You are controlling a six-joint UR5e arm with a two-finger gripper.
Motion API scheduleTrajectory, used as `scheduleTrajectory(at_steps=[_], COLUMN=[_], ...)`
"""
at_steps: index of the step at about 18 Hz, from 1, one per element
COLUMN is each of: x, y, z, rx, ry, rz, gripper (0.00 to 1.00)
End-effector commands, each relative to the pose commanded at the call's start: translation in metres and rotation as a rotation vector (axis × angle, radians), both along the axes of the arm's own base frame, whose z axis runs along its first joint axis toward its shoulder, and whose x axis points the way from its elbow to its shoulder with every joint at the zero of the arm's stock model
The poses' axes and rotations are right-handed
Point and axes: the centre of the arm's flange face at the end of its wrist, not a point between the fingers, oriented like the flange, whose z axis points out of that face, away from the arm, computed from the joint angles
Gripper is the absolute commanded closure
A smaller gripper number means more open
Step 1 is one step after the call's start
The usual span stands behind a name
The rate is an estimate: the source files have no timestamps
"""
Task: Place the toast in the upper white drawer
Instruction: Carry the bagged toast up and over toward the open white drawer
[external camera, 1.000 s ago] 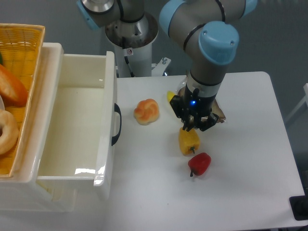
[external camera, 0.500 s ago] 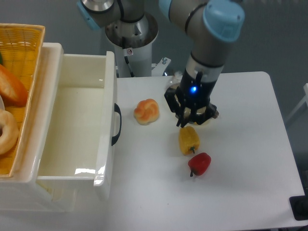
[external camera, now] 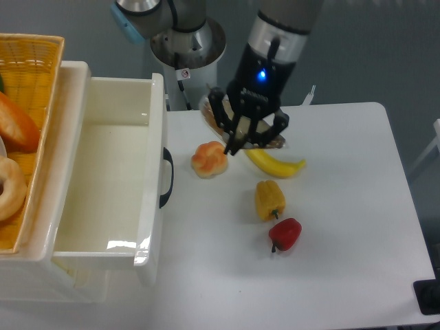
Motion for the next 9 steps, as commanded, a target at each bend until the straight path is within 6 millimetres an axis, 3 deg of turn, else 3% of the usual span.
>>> scheduleTrajectory(at_steps=[6, 9], x=[0.026, 0.049], y=[0.025, 0.045], z=[0.007, 0.001], rx=[0.088, 0.089], ry=[-0.054, -0.052], rz=[-0.024, -0.082], gripper=[1.00, 1.00])
